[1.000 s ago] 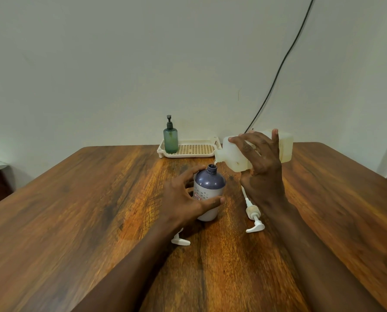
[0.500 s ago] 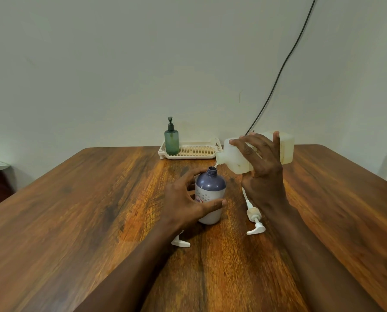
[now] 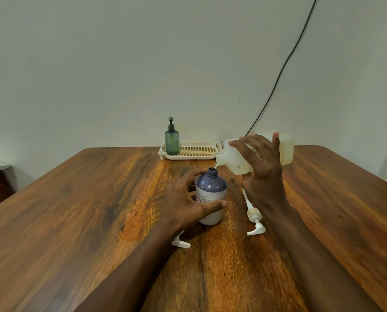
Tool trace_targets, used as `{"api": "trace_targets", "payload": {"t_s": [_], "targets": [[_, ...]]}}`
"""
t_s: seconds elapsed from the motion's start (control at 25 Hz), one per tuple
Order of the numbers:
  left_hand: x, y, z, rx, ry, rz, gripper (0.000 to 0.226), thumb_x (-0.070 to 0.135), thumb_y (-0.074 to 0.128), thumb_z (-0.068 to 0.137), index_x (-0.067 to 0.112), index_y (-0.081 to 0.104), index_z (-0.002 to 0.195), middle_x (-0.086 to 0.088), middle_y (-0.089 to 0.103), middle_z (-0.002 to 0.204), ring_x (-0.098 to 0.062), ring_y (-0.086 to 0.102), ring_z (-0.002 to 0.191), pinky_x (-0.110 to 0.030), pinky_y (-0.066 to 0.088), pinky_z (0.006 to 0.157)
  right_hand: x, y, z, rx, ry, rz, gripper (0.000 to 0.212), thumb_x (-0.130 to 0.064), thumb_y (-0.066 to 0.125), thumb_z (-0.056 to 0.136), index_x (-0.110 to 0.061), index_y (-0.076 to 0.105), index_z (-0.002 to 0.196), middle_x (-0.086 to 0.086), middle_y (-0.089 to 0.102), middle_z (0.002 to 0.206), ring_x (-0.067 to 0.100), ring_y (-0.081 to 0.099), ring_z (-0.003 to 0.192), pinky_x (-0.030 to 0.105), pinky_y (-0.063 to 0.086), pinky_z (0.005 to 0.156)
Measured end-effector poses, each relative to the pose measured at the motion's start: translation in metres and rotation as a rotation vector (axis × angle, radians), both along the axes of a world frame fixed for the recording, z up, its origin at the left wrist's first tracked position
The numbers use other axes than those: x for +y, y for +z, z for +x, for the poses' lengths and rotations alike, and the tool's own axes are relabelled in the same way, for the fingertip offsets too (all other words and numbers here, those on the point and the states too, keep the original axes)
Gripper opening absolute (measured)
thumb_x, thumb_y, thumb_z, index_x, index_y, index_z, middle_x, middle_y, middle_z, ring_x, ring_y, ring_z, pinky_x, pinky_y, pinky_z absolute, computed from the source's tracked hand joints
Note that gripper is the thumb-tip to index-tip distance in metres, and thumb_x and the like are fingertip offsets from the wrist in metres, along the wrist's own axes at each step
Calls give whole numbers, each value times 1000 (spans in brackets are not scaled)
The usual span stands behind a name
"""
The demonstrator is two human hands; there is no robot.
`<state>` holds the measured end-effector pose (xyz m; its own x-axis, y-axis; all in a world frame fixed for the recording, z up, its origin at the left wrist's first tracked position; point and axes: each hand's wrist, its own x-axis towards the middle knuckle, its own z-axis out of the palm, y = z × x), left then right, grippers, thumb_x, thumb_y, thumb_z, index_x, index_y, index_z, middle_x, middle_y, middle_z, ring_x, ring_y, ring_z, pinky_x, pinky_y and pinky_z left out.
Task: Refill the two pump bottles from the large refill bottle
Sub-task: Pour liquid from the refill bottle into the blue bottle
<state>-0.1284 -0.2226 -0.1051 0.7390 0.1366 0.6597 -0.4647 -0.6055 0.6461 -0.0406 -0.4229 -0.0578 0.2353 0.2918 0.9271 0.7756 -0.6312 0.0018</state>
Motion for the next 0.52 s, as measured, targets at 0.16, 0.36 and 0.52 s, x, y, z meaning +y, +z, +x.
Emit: {"api": "trace_targets", "payload": {"t_s": [0.16, 0.36, 0.52], "targets": [[0, 1, -1, 12, -6, 0, 87, 61, 90, 62, 35, 55, 137, 18, 66, 128, -3, 64, 116, -15, 57, 86, 0, 0, 0, 8, 1, 0, 92, 11, 87, 62, -19, 54, 143, 12, 60, 138, 32, 47, 137, 53, 4, 128], [0, 2, -1, 7, 1, 5, 88, 60, 92, 62, 30, 58, 138, 13, 69, 128, -4, 65, 115, -23, 60, 87, 1, 2, -2, 5, 12, 17, 91, 12, 87, 62, -17, 55, 142, 14, 61, 137, 33, 48, 136, 52, 3, 128], [1, 2, -1, 2, 6, 11, 88, 62, 92, 61, 33, 57, 137, 16, 68, 127, -2, 65, 115, -22, 60, 86, 1, 2, -5, 7, 18, 23, 90, 12, 87, 62, -18, 54, 141, 14, 61, 136, 34, 49, 135, 53, 5, 128]]}}
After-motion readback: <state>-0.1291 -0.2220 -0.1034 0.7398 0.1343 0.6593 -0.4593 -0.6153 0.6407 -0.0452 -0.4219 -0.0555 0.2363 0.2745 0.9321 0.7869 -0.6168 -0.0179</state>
